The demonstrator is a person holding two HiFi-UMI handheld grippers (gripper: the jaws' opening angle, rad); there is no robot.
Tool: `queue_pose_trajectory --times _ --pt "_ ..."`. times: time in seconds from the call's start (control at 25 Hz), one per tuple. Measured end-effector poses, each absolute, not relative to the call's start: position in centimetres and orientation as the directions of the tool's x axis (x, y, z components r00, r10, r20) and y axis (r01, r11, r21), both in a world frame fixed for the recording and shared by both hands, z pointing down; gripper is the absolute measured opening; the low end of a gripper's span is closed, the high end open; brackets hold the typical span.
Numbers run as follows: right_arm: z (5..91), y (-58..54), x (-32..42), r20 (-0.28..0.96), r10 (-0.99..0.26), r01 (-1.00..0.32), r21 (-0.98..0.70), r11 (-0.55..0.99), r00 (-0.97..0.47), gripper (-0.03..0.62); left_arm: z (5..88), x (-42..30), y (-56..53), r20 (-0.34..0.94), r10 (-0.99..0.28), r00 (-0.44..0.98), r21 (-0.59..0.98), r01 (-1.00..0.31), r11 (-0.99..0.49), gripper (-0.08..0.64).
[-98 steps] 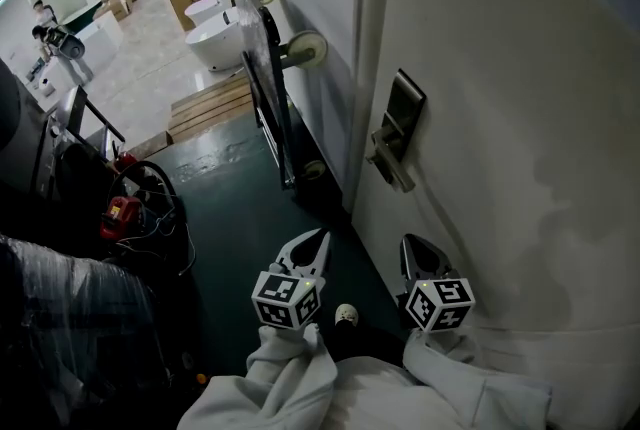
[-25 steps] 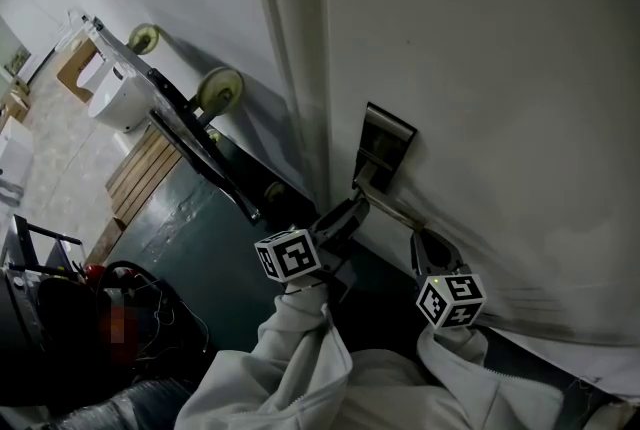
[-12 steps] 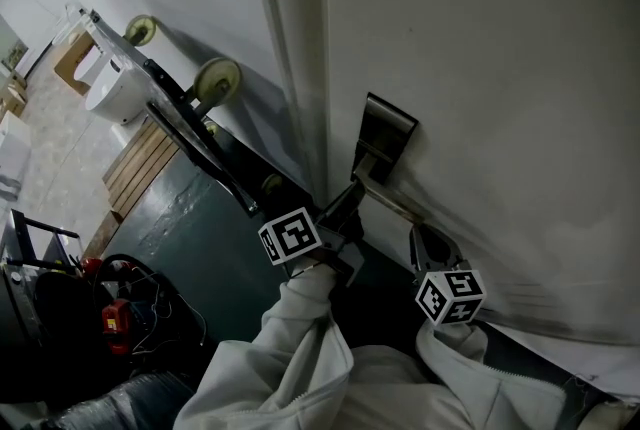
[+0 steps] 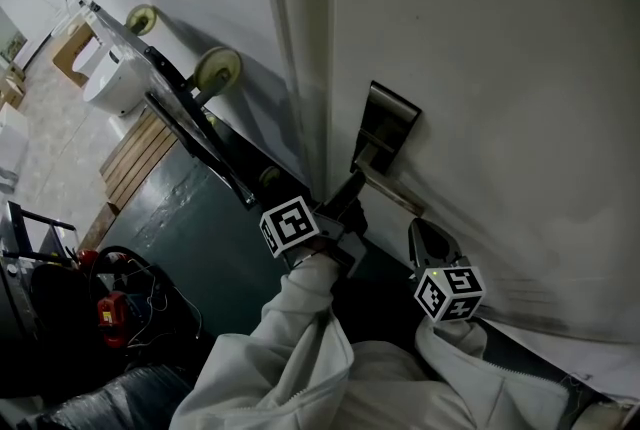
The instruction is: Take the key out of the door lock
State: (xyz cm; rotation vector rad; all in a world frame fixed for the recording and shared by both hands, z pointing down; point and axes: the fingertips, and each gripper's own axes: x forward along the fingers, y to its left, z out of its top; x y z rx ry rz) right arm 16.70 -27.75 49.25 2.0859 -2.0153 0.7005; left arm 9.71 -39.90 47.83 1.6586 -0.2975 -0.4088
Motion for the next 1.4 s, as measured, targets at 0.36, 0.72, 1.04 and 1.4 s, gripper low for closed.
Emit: queue_pose_trajectory --times 0.36,0.72,1.04,1.4 --pt "49.1 -27.3 16.5 0.434 -0.900 -0.977 -0.198 -0.075 -0.019 0.051 48.1 9.5 -39.9 -0.058 -0.464 0.884 0.995 0.016 -0.094 0.026" --pt "49.0 -26.8 16.5 0.435 -0.900 -0.977 -0.196 -0.080 -0.013 0.051 48.1 9.3 -39.8 -0.058 -0.477 0.877 0.996 0.021 -0.083 0.026" --pt "49.1 -26.7 16.8 0.434 -0.901 -0.976 -0.198 -0.084 -0.010 0.052 48.2 9.3 -39.8 -0.056 -0.490 0.870 0.998 0.028 -0.064 0.026" --pt "49.3 -26.7 17.2 0.437 -0.899 -0.975 -0.205 -0.088 -0.011 0.051 48.1 7.8 -38.6 -0.049 -0.493 0.869 0.995 -0.001 -0.100 0.026"
